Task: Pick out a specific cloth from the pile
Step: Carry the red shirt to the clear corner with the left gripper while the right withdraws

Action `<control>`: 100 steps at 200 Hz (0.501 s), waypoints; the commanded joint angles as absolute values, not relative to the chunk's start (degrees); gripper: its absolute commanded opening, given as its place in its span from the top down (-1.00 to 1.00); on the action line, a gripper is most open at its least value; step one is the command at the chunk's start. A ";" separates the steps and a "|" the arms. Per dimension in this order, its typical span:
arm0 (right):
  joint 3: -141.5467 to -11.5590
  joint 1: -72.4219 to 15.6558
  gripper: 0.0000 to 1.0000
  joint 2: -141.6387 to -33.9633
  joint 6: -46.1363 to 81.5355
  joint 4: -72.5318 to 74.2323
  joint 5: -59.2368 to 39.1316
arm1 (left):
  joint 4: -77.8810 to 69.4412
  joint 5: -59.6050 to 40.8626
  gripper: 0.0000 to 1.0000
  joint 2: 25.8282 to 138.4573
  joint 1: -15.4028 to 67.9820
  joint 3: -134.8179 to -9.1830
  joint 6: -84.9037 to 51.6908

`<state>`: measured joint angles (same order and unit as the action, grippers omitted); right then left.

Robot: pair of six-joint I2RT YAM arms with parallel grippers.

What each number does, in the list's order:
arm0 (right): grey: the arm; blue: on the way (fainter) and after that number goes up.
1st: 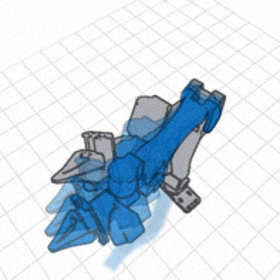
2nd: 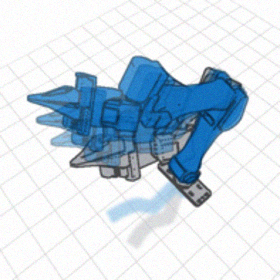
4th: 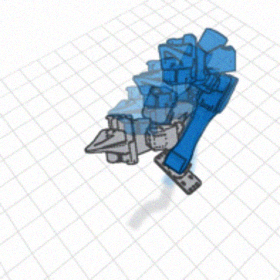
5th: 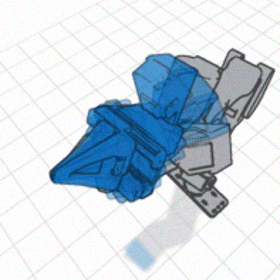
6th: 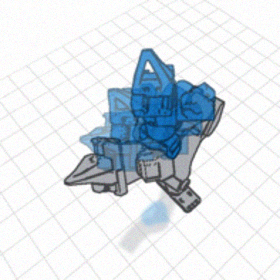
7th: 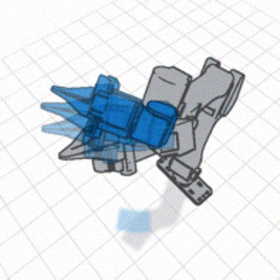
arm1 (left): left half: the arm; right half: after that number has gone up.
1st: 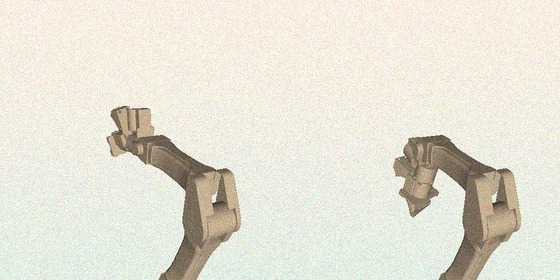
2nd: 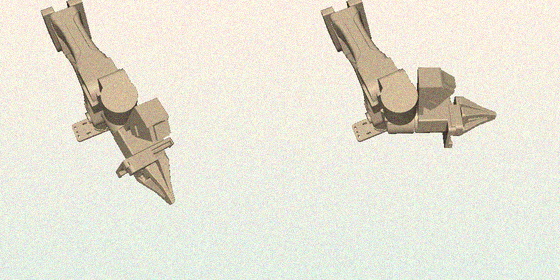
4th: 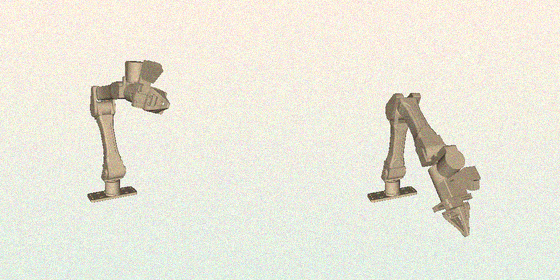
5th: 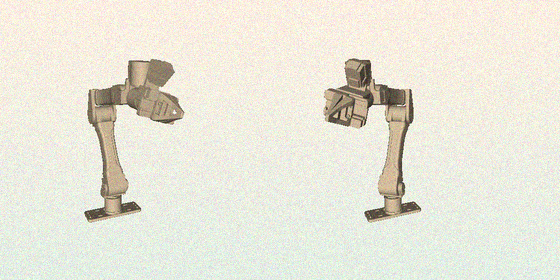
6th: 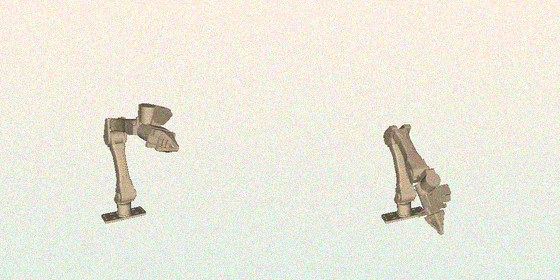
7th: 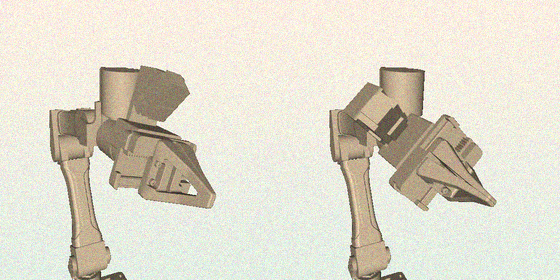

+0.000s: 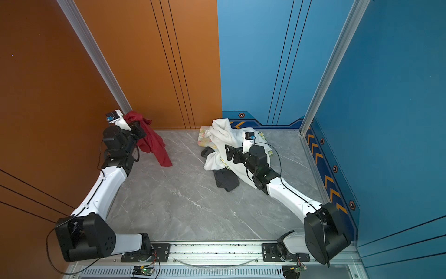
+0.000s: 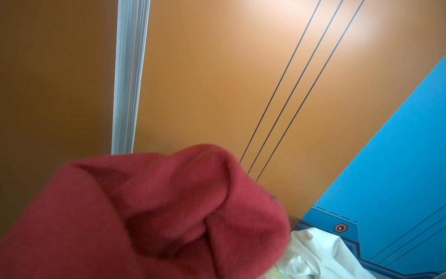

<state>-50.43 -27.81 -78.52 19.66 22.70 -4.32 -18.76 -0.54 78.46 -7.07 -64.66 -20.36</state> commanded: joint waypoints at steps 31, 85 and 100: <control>-52.31 -27.62 -0.94 -80.64 17.21 24.87 -7.74 | -28.33 2.98 1.00 86.50 -6.17 -68.60 -12.25; -52.95 -26.81 -0.94 -83.69 17.99 26.83 -8.76 | -30.06 3.16 1.00 88.94 -8.79 -69.35 -5.81; -53.57 -26.88 -0.93 -84.93 18.72 27.49 -9.57 | -29.98 3.08 1.00 89.33 -9.88 -69.54 -4.93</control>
